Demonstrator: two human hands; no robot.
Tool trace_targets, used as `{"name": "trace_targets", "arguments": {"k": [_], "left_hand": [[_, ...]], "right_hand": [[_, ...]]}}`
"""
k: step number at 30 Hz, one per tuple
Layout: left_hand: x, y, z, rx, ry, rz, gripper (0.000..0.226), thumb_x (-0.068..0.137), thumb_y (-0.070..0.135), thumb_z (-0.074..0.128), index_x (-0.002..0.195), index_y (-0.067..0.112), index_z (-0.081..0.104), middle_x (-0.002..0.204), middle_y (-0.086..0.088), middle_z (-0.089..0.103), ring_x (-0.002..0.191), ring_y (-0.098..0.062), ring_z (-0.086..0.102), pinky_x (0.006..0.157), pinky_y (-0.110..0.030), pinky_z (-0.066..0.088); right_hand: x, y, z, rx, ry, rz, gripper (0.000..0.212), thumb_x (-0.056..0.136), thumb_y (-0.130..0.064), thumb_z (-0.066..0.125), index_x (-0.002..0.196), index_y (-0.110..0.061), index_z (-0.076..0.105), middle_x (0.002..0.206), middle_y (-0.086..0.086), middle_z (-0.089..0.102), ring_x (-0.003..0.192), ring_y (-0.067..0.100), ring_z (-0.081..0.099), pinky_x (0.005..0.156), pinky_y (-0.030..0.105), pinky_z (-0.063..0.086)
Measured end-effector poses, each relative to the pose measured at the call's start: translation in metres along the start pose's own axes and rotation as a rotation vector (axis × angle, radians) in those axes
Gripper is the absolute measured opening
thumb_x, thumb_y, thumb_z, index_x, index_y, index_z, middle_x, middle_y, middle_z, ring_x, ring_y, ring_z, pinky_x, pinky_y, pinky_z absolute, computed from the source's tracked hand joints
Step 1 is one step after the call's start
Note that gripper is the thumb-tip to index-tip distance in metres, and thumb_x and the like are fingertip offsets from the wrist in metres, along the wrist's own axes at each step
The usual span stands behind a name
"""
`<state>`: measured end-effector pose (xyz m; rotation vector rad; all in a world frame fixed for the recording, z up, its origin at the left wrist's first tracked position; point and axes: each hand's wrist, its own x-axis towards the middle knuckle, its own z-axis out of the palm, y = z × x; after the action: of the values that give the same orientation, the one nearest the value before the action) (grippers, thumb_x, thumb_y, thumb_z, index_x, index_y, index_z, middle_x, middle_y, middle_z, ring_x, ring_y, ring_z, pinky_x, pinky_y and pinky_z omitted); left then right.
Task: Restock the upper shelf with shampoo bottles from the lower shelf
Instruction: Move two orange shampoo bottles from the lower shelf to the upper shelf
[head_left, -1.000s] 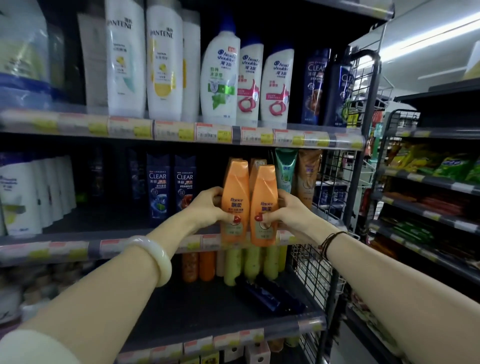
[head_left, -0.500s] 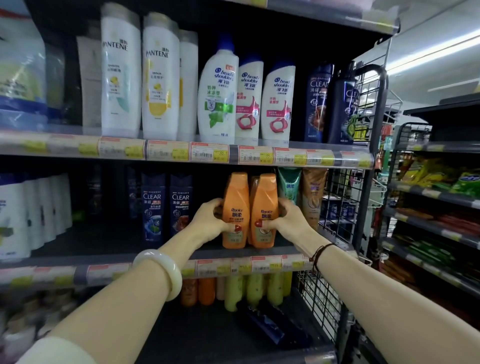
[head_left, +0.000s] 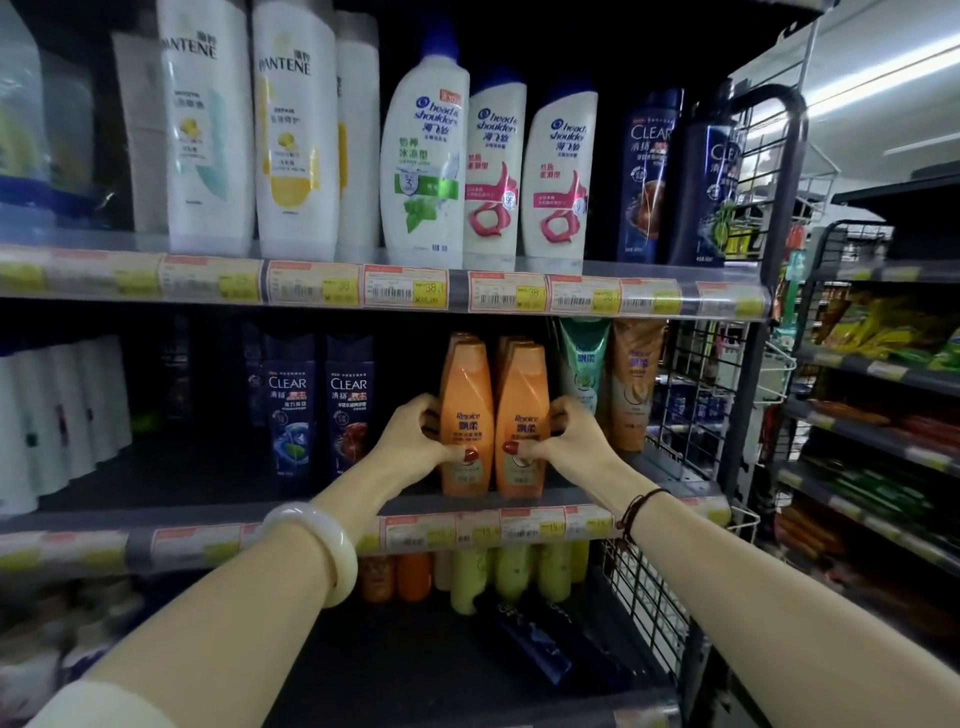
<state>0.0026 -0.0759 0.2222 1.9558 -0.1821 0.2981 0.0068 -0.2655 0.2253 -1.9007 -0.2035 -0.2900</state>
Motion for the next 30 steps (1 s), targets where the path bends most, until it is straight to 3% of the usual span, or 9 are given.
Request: {"name": "trace_targets", "arguments": {"k": [3, 10, 12, 19, 23, 26, 30], "left_hand": [[0.0, -0.004, 0.0, 0.003, -0.004, -0.013, 0.046, 0.07, 0.0, 0.077, 0.106, 0.015, 0.054, 0.103, -0.004, 0.062, 0.105, -0.025, 0.062, 0.093, -0.048, 0.053], [-0.003, -0.002, -0.002, 0.016, -0.04, -0.061, 0.049, 0.07, 0.006, 0.08, 0.112, 0.011, 0.057, 0.107, -0.005, 0.062, 0.107, -0.024, 0.061, 0.097, -0.044, 0.051], [-0.005, -0.003, -0.003, 0.022, -0.039, -0.075, 0.049, 0.069, 0.007, 0.08, 0.113, 0.01, 0.057, 0.106, -0.005, 0.062, 0.105, -0.023, 0.061, 0.096, -0.043, 0.052], [-0.015, -0.005, -0.014, 0.079, 0.032, -0.094, 0.036, 0.072, 0.005, 0.077, 0.105, 0.007, 0.062, 0.099, -0.01, 0.064, 0.094, -0.022, 0.062, 0.087, -0.038, 0.055], [-0.022, 0.007, -0.022, 0.16, 0.031, -0.017, 0.035, 0.072, 0.005, 0.076, 0.105, 0.007, 0.064, 0.097, -0.007, 0.063, 0.094, -0.021, 0.062, 0.074, -0.029, 0.052], [-0.03, 0.017, -0.024, 0.252, 0.025, 0.071, 0.038, 0.07, 0.007, 0.078, 0.106, 0.009, 0.064, 0.097, -0.004, 0.061, 0.093, -0.019, 0.059, 0.073, -0.027, 0.044], [-0.047, 0.021, -0.02, 0.334, -0.017, 0.147, 0.042, 0.071, 0.007, 0.076, 0.11, 0.012, 0.062, 0.099, -0.002, 0.058, 0.088, -0.015, 0.054, 0.063, -0.019, 0.042]], "right_hand": [[0.0, 0.002, 0.0, 0.0, -0.007, 0.009, 0.05, 0.069, -0.006, 0.08, 0.105, -0.011, 0.045, 0.094, 0.0, 0.058, 0.099, 0.023, 0.059, 0.083, 0.036, 0.051], [-0.003, 0.005, -0.002, -0.054, -0.044, 0.046, 0.051, 0.073, -0.008, 0.078, 0.117, -0.004, 0.053, 0.114, 0.01, 0.064, 0.107, 0.025, 0.062, 0.092, 0.039, 0.052], [-0.007, 0.005, -0.003, -0.082, -0.033, 0.052, 0.05, 0.074, -0.008, 0.077, 0.119, -0.003, 0.054, 0.114, 0.01, 0.064, 0.105, 0.024, 0.061, 0.089, 0.035, 0.052], [-0.021, 0.001, -0.011, -0.17, 0.063, 0.094, 0.058, 0.07, -0.018, 0.082, 0.118, -0.002, 0.055, 0.102, 0.009, 0.066, 0.099, 0.023, 0.062, 0.089, 0.035, 0.052], [-0.032, -0.013, -0.012, -0.26, 0.112, 0.059, 0.047, 0.077, -0.016, 0.076, 0.117, -0.003, 0.056, 0.098, 0.007, 0.062, 0.088, 0.018, 0.057, 0.073, 0.027, 0.044], [-0.044, -0.023, -0.008, -0.333, 0.104, 0.014, 0.04, 0.08, -0.016, 0.073, 0.115, -0.004, 0.058, 0.095, 0.008, 0.061, 0.085, 0.018, 0.056, 0.064, 0.024, 0.044], [-0.065, -0.031, -0.002, -0.436, 0.023, -0.007, 0.039, 0.08, -0.014, 0.071, 0.115, -0.004, 0.057, 0.103, 0.009, 0.061, 0.089, 0.02, 0.056, 0.072, 0.029, 0.045]]}}
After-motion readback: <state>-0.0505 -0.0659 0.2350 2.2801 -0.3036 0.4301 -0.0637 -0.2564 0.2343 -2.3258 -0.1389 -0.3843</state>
